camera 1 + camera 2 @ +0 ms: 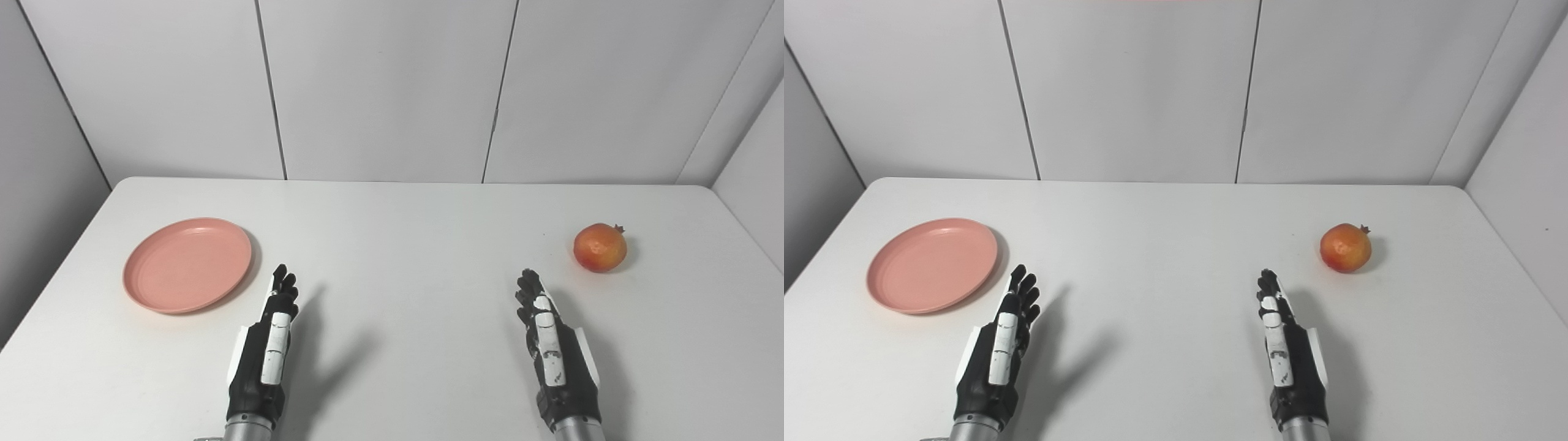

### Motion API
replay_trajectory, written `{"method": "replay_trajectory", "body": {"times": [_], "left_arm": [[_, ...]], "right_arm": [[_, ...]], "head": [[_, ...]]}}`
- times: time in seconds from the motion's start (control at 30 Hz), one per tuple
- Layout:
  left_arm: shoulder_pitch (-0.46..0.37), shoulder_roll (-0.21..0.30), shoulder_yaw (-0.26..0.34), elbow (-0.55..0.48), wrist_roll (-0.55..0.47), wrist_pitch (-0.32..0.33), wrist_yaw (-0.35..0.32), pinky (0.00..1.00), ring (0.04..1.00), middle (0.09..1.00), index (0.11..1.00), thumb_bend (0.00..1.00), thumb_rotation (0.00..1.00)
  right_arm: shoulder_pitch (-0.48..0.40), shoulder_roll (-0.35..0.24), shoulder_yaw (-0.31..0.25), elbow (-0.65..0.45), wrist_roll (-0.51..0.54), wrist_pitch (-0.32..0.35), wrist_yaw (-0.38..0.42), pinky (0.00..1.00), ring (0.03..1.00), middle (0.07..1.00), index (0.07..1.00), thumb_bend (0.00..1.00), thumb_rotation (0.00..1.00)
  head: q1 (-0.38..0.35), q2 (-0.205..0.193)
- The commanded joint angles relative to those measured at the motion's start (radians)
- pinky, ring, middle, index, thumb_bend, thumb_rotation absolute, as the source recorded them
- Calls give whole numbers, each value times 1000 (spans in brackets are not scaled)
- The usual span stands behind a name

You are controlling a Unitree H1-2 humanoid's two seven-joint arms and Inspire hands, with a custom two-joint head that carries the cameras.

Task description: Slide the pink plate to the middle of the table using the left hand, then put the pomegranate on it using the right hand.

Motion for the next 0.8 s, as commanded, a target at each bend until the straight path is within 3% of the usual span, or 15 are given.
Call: {"method": "replay_trajectory", "body": {"times": [0.0,0.77], "left_arm": [[61,32,6,-34,-8,-2,0,1000,1000,1000,1000,714,1000],[54,31,4,-29,-13,17,8,1000,1000,1000,1000,711,1000]], "right_arm": [[43,-29,13,-32,2,-16,24,990,954,934,923,781,1000],[44,-30,10,-29,-16,1,45,993,951,934,927,791,1000]], "head": [[3,1],[6,0]]}}
